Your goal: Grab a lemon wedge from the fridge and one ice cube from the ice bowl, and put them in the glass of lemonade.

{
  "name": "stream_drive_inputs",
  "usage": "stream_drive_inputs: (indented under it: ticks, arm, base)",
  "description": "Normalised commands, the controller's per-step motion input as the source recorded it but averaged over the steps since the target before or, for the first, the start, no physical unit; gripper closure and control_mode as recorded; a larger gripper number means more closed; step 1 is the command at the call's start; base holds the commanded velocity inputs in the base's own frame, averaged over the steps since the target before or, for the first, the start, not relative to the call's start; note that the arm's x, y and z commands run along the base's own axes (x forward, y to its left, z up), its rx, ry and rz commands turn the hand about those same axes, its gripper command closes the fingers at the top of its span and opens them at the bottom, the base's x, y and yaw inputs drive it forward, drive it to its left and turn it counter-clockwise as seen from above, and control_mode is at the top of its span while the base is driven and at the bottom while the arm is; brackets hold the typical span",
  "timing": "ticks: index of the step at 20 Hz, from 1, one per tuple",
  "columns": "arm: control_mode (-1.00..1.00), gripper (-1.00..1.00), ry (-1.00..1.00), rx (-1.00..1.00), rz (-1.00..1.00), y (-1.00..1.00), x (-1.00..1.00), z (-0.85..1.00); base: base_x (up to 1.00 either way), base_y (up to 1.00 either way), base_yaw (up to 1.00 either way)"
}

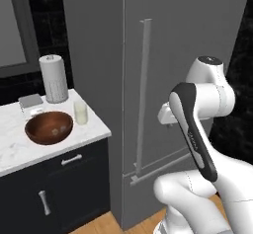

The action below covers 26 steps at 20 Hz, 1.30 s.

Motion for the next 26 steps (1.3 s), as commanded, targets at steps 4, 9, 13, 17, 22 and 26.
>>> stream_drive_inputs:
  ticks: [4,9,13,17,22,26]
  arm:
    - [1.0,-1.0,0.0,0.0,0.0,0.0,0.0,0.0]
    - [1.0,-1.0,0.0,0.0,0.0,0.0,0.0,0.0]
    - [1.0,-1.0,0.0,0.0,0.0,0.0,0.0,0.0]
    - [1.0,-1.0,0.0,0.0,0.0,0.0,0.0,0.0]
    - [1.0,-1.0,0.0,0.0,0.0,0.0,0.0,0.0]
    - [1.0,-1.0,0.0,0.0,0.0,0.0,0.0,0.0]
  base:
    - [-0.12,0.24,-0.33]
    - [-0.28,0.25,-0.32]
    - [-0.15,0.62,-0.12]
    - [-0.16,0.73,0.0]
    - [-0.46,0.07,-0.17]
    - [-0.16,0.13,-0.1]
